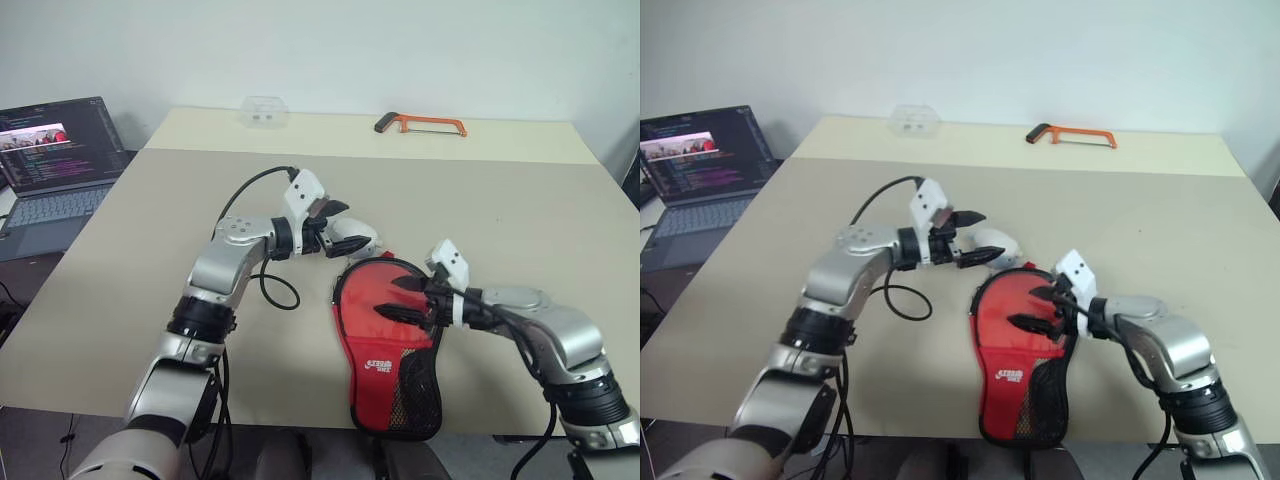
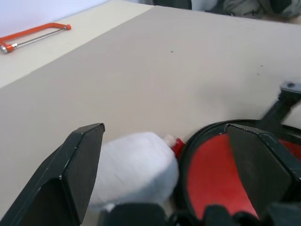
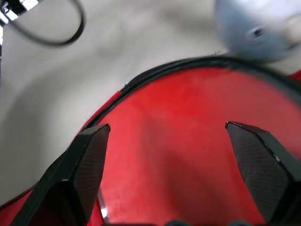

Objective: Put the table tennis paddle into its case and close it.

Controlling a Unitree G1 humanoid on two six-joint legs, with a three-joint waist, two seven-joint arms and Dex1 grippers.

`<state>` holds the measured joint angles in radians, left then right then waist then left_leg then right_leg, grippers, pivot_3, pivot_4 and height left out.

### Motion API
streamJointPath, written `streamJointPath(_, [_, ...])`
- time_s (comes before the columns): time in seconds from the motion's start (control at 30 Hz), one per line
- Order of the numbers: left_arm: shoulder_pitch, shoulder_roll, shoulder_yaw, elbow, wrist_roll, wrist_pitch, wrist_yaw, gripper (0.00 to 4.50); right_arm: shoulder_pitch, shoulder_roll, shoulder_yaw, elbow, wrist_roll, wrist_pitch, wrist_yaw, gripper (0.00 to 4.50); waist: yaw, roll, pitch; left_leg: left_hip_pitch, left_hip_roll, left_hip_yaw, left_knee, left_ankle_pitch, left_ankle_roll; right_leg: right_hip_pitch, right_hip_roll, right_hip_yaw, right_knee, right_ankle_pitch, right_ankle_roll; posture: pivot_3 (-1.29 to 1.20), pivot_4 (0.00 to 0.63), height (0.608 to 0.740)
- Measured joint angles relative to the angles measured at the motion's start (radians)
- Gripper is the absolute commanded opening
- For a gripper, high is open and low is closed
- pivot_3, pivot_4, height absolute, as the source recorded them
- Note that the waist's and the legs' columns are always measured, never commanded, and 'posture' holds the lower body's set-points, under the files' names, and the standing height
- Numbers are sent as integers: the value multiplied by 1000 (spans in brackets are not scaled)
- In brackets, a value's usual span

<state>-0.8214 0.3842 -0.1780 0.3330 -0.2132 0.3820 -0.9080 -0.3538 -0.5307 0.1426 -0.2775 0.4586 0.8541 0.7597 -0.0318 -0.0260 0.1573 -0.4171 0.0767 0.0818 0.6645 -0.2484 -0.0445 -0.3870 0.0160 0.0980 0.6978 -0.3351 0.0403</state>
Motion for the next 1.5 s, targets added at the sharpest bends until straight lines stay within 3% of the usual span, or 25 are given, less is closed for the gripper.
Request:
streamJointPath(0.3, [-148,-56,-62,427,162,-187,0,4500,21,51,55,27,-65,-84,-39,4297,2,0,0,0,0,0,0,0,0,-1,0,-1,0,0,0,0,150,740])
streamJointPath(0.67, [-261,-145,-88,689,255,-333,-67,4500,15,74,70,37,-85,-98,-52,4297,2,-1,0,0,0,1,0,0,0,0,0,-1,0,0,0,0,150,740])
streamJointPath(0.77, [-307,-162,-125,749,325,-313,0,3887,13,77,72,38,-86,-95,-65,4340,3,-1,0,0,-1,1,0,0,0,1,0,-2,0,0,0,0,150,740])
streamJointPath(0.97, [-347,-201,-141,803,381,-283,75,1952,14,79,76,38,-89,-91,-77,4340,2,-1,-1,2,-2,0,1,0,0,3,0,-2,2,0,0,0,150,740])
streamJointPath(1.13, [-352,-219,-128,821,383,-284,105,904,14,80,77,38,-95,-87,-84,4340,3,-2,-2,3,-2,0,3,0,1,5,0,-3,2,1,1,0,150,740])
streamJointPath(1.23, [-364,-239,-122,848,385,-292,158,642,12,82,79,39,-98,-81,-87,4340,5,-2,-2,3,-2,-1,4,0,1,6,0,-4,2,1,1,0,150,740])
streamJointPath(1.5, [-444,-325,-115,978,440,-335,420,557,-65,87,134,67,-167,-34,-129,4340,5,-3,-2,2,-5,-3,7,1,3,7,-1,-3,2,5,5,0,150,740])
